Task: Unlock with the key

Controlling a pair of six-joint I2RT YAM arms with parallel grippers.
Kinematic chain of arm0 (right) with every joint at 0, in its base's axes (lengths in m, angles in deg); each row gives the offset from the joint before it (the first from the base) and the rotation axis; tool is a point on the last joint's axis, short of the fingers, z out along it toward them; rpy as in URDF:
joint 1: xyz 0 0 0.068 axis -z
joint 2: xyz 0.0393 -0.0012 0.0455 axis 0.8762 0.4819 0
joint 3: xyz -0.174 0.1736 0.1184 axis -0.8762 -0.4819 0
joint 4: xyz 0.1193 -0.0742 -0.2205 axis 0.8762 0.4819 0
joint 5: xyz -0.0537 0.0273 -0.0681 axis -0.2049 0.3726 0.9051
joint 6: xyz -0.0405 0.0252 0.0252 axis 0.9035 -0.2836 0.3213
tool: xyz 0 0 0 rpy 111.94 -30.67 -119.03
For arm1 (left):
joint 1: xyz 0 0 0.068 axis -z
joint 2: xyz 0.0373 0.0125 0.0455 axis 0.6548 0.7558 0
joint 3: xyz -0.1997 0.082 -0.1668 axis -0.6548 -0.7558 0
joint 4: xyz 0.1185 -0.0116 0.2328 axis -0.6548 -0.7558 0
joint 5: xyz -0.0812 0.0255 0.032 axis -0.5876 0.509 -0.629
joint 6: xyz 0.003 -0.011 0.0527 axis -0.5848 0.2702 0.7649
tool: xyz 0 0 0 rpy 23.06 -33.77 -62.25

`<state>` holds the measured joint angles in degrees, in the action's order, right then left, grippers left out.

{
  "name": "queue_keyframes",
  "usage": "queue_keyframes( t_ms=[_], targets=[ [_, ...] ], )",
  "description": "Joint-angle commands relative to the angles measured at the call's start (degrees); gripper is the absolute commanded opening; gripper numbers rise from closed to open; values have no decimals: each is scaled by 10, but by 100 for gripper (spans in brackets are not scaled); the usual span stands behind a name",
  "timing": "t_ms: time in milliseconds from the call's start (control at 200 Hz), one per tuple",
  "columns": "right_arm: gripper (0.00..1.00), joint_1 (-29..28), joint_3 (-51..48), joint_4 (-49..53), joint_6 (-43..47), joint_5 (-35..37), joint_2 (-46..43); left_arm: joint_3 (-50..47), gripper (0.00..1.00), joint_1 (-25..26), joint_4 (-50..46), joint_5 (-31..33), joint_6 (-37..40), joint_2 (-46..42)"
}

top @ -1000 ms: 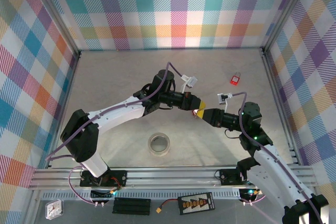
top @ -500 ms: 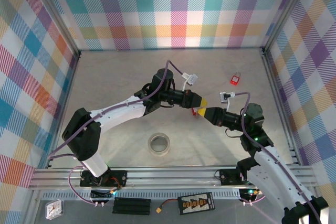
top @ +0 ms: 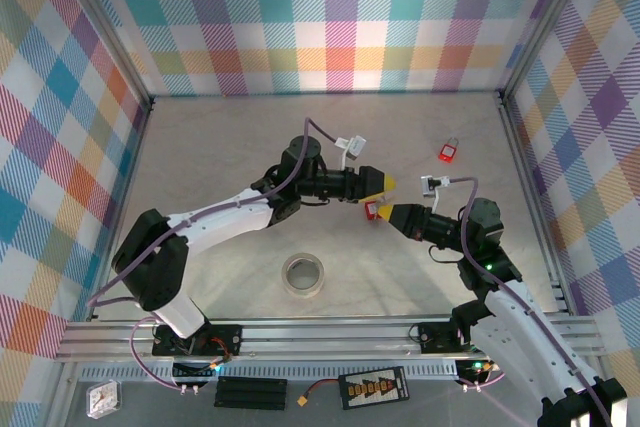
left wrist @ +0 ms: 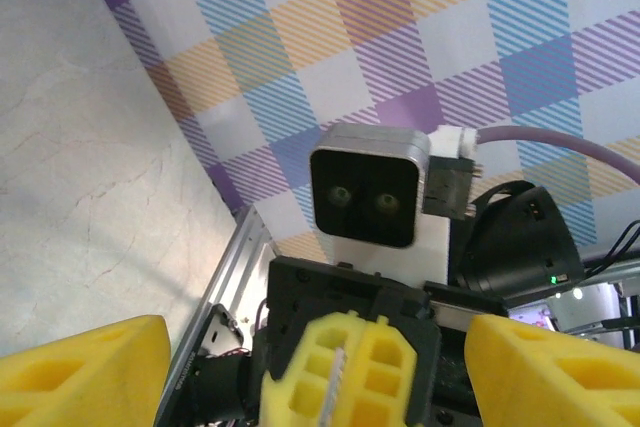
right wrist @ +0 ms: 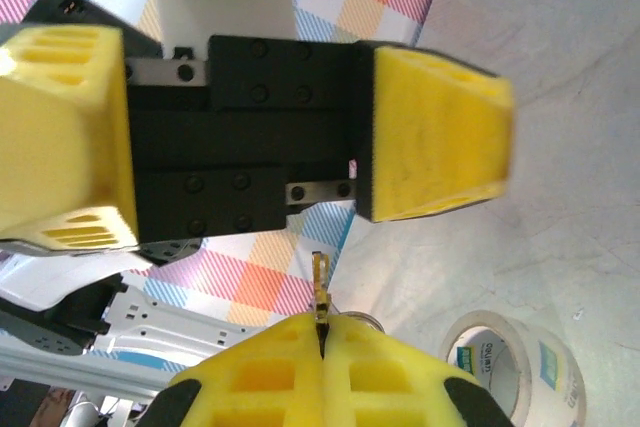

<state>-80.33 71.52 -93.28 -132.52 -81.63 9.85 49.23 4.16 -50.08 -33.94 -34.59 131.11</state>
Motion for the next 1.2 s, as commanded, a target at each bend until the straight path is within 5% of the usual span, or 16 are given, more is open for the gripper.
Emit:
queue_keyframes(
  t_ms=[0, 300, 1195],
  targets=[
    [0, -2, 15, -4, 13, 25, -3, -22, 78, -4, 33, 25, -14, -48],
    [0, -2, 25, -29, 2, 35, 15, -96, 64, 2, 52, 53, -6, -116],
    [0, -1, 26, -46, -21, 16, 17, -112, 52, 28, -7, 89, 37, -100]
  ],
)
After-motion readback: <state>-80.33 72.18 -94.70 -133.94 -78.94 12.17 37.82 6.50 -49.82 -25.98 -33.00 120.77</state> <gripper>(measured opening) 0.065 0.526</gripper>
